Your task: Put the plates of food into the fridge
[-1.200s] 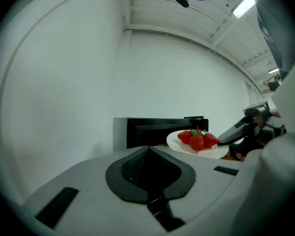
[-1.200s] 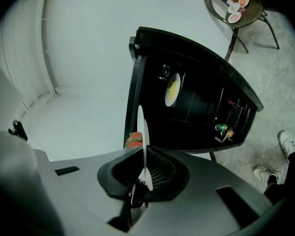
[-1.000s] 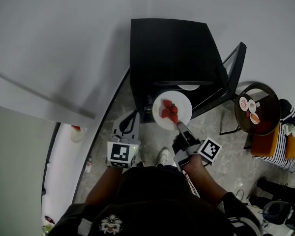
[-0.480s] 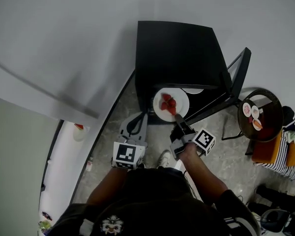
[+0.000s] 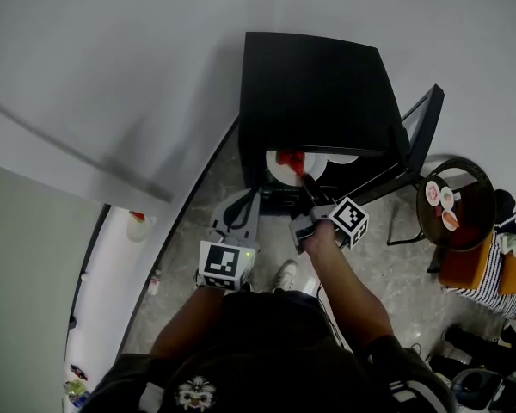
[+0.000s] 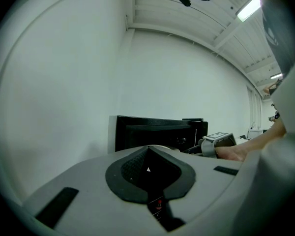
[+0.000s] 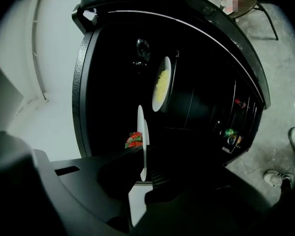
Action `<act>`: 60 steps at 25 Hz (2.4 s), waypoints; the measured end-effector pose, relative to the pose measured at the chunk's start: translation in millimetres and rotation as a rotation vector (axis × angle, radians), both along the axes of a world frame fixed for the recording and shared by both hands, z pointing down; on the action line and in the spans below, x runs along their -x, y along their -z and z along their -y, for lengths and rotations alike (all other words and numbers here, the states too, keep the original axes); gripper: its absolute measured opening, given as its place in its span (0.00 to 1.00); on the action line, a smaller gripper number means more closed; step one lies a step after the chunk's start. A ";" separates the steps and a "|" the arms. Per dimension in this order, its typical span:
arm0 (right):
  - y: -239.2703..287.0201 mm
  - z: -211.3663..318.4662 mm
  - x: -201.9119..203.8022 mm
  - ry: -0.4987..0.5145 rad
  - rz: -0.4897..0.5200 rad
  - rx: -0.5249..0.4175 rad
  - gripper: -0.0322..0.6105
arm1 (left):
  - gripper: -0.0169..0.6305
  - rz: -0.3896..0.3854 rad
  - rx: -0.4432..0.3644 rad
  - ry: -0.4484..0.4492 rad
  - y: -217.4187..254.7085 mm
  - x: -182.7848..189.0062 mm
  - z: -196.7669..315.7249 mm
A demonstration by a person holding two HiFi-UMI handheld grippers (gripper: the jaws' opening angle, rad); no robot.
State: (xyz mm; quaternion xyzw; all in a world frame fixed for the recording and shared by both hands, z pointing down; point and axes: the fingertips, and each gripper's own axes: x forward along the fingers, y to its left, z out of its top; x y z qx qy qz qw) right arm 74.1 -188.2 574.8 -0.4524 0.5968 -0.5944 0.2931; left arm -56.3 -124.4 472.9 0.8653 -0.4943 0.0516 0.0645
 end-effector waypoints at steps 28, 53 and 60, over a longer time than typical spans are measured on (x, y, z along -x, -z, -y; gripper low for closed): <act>-29.4 58.9 23.1 -0.075 0.077 0.086 0.10 | 0.04 0.021 0.024 -0.017 -10.3 1.7 -1.7; -11.4 59.5 25.6 -0.074 -0.070 0.108 0.37 | 0.04 0.010 0.010 -0.022 -3.6 -0.8 -3.8; -8.4 62.2 27.9 -0.073 -0.082 0.139 0.42 | 0.04 0.007 0.005 -0.026 -3.0 -1.4 -4.9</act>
